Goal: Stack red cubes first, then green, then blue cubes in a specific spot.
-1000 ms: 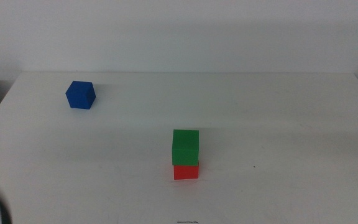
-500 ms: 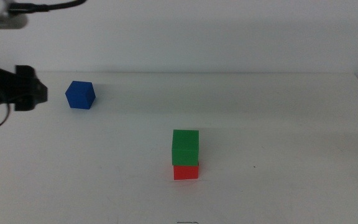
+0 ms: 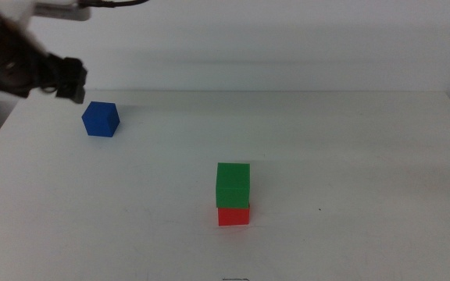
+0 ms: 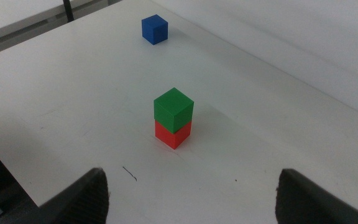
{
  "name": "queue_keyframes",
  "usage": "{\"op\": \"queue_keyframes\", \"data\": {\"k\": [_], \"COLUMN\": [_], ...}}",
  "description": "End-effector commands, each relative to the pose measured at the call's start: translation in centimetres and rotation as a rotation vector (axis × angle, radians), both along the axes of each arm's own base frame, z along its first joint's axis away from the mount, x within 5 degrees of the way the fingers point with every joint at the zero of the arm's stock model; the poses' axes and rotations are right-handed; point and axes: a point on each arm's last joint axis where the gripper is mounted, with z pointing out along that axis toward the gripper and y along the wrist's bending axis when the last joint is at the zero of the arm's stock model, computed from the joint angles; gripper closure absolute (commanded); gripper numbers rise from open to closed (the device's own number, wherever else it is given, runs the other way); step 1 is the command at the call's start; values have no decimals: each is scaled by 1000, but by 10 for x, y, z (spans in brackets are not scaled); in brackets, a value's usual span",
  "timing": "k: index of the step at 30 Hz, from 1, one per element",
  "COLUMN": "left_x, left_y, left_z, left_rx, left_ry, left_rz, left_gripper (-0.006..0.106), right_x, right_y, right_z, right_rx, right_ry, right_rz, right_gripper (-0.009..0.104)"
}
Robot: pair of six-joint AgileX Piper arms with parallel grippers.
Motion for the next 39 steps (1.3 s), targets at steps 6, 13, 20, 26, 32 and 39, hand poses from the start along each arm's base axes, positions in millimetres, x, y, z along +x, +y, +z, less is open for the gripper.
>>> {"op": "queue_keyframes", "data": {"k": [6, 13, 20, 26, 32, 39], "left_x": [78, 129, 160, 173, 182, 188], "left_y": [3, 17, 17, 17, 18, 18], "left_z": [6, -23, -62, -92, -104, -112], "left_rx": [48, -10, -57, -63, -60, -66], "left_ry": [1, 46, 62, 70, 26, 2], "left_rz": [-82, -70, -91, -86, -77, -68], "left_gripper": [8, 8, 8, 8, 8, 28], "right_x": [3, 3, 3, 3, 3, 3], "right_y": [1, 1, 1, 1, 1, 1], "right_z": [11, 11, 11, 11, 11, 11], "right_rx": [38, 38, 38, 38, 38, 38], "right_ry": [-75, -75, -75, -75, -75, -75], "right_rz": [-7, -7, -7, -7, -7, -7], "right_gripper": [8, 8, 8, 8, 8, 8]}}
